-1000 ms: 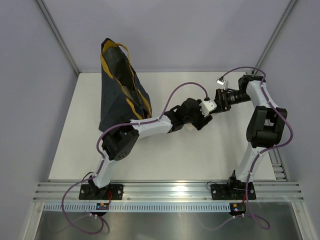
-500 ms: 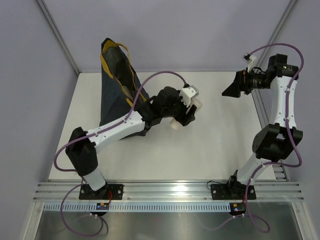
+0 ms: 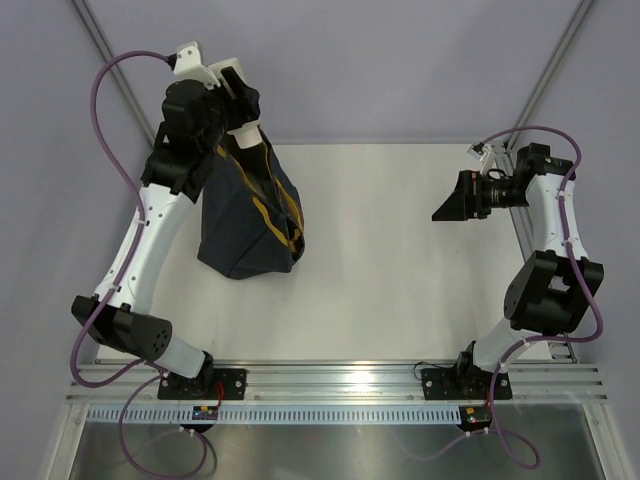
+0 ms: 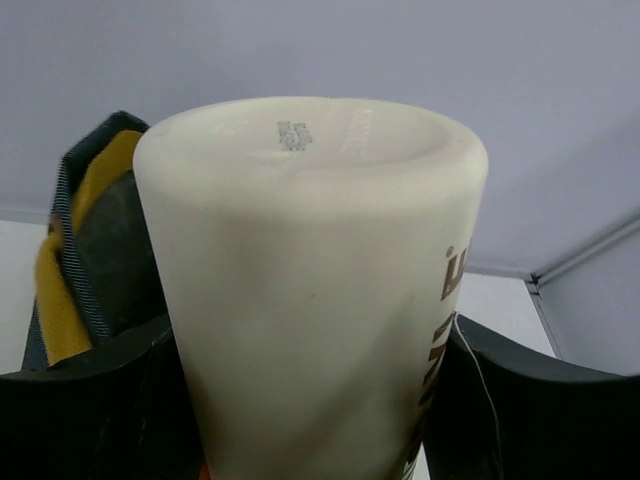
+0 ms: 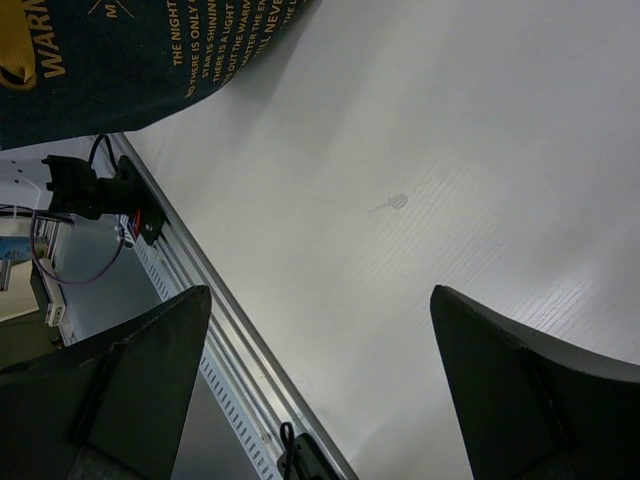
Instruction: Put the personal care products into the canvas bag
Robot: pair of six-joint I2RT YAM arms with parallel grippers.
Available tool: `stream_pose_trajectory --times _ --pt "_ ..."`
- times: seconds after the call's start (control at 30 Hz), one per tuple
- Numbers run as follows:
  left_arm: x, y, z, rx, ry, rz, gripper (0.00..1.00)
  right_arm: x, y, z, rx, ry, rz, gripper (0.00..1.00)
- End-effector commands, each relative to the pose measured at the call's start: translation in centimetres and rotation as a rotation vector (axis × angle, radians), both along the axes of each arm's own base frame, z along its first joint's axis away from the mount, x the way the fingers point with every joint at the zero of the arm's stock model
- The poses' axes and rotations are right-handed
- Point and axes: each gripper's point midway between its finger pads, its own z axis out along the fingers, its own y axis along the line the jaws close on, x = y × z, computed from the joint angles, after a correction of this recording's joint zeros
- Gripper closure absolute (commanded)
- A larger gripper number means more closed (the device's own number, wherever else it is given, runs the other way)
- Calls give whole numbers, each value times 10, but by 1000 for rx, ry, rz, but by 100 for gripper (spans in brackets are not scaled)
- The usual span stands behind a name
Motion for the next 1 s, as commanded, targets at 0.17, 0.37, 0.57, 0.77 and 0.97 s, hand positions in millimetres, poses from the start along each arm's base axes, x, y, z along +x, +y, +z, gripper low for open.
stream_pose_trajectory --times 0.17,0.37,0.57,0.77,0.97 --pt "29 36 17 -47 -80 123 100 -8 1 3 -26 -42 -3 0" --pt "29 50 -23 16 28 199 100 -7 0 0 -35 -35 -14 0" --pt "22 63 -58 101 121 243 97 -4 -1 -5 -30 -15 -15 0" --pt "17 64 -58 105 118 228 79 -2 -2 -6 -34 -9 -20 1" --pt "26 45 -68 6 149 160 24 -4 -2 -5 -36 -7 -23 0"
